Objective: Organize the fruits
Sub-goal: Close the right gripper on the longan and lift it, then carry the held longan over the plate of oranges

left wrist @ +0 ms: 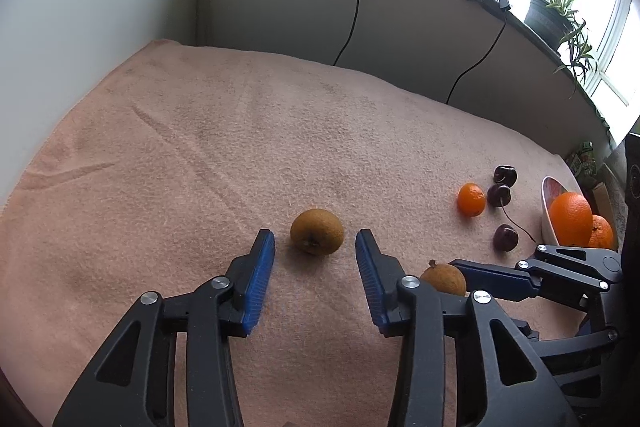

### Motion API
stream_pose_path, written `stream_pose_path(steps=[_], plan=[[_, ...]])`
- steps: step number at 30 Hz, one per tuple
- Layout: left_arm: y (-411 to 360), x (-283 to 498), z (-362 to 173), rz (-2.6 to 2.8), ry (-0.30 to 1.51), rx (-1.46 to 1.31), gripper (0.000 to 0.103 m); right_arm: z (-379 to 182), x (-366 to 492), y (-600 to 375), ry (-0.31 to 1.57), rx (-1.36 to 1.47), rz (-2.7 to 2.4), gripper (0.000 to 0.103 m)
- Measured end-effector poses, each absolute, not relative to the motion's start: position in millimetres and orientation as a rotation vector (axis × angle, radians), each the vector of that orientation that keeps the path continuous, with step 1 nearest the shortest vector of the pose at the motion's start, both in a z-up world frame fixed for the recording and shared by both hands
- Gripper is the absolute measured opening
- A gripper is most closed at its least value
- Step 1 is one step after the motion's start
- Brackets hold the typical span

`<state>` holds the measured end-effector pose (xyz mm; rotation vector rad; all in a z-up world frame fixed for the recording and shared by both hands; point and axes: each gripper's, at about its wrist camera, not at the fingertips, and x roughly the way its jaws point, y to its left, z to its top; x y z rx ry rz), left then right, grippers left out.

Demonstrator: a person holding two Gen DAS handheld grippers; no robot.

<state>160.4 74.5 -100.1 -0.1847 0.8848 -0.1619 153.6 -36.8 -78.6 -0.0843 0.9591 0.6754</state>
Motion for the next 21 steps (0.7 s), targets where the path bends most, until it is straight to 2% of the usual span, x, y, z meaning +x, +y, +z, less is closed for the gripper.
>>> stream_pose_path(steps=[6, 7, 10, 21], plan=[[71, 173, -102, -0.168, 0.902, -0.165, 0.04, -78, 154, -40, 0.957, -0.082, 0.666, 0.031], [71, 173, -103, -0.172, 0.905, -0.165, 0.033, -78, 153, -41, 0.956, -0.082, 0.664, 0.031], [71, 173, -103, -0.175, 0.907, -0.161, 0.027, -77, 152, -44, 0.952, -0.081, 0.658, 0.031], [73, 157, -93, -0.193, 0.879, -0.179, 0.027, -68, 148, -58, 0.926, -0.073, 0.633, 0.031]])
